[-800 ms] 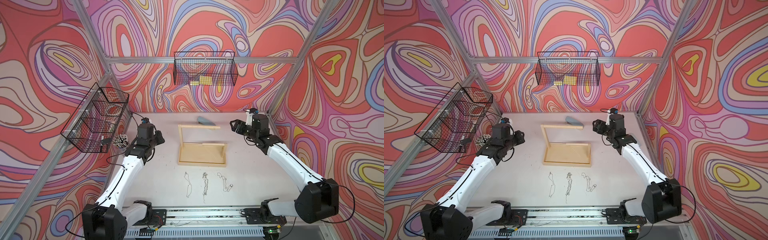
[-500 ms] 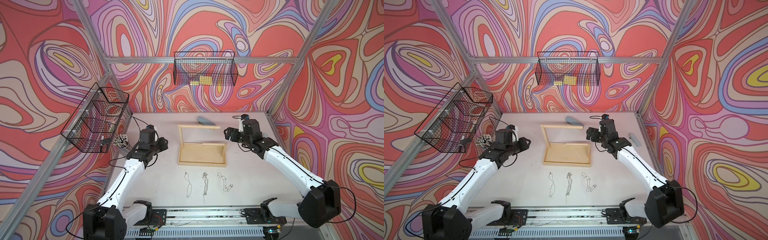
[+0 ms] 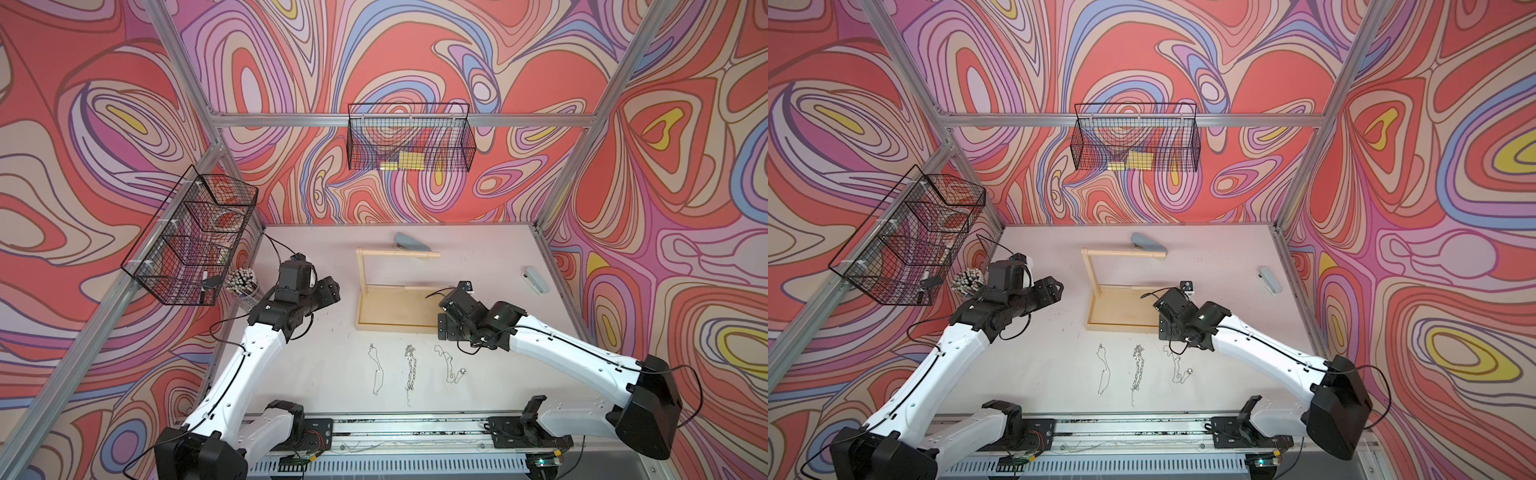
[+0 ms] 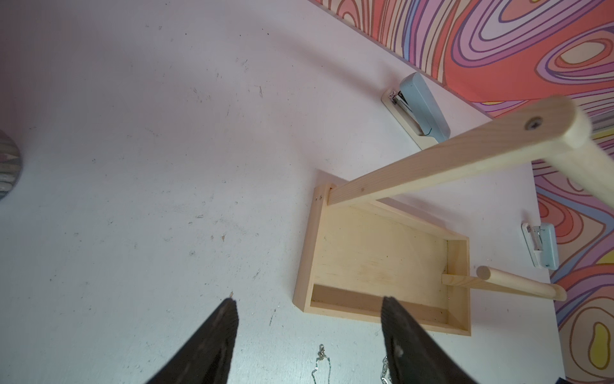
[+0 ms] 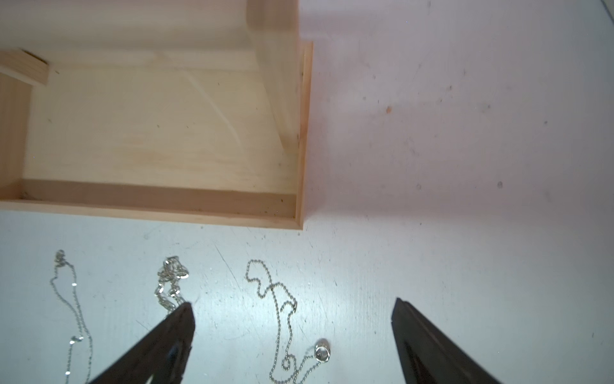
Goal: Hang the necklace on the jewelry display stand
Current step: Pick up the necklace from the center of the board.
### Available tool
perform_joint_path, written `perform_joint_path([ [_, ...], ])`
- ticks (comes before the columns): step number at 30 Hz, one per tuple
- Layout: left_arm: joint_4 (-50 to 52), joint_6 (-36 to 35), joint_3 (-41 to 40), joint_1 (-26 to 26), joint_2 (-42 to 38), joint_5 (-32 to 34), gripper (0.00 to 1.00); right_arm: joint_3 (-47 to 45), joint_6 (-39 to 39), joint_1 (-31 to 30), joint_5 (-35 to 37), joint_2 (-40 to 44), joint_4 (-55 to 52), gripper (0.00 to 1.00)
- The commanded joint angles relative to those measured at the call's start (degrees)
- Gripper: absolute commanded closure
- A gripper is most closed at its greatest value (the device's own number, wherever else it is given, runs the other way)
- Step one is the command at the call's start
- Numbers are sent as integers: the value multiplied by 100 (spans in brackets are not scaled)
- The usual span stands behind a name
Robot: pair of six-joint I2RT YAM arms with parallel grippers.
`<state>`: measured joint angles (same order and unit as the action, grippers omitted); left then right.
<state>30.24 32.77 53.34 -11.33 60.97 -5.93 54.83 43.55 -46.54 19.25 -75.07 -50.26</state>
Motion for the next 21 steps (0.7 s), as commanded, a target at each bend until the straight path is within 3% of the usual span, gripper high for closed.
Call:
perform_joint_path([
  [1,255,36,62,-36,-88,118,29,-358,542,-114,-77,-197,55,8],
  [5,424,68,17,-44,-117,140,31,-657,478,-113,-386,-371,679,21],
  [10,389,209,-122,-44,-186,137,31,-602,373,-109,-629,-850,970,25],
  [15,374,242,-122,-44,-156,49,31,-817,408,-107,-758,-1160,1180,41],
  [21,399,255,-83,-44,-178,31,31,-1032,417,-109,-822,-1100,1214,42],
])
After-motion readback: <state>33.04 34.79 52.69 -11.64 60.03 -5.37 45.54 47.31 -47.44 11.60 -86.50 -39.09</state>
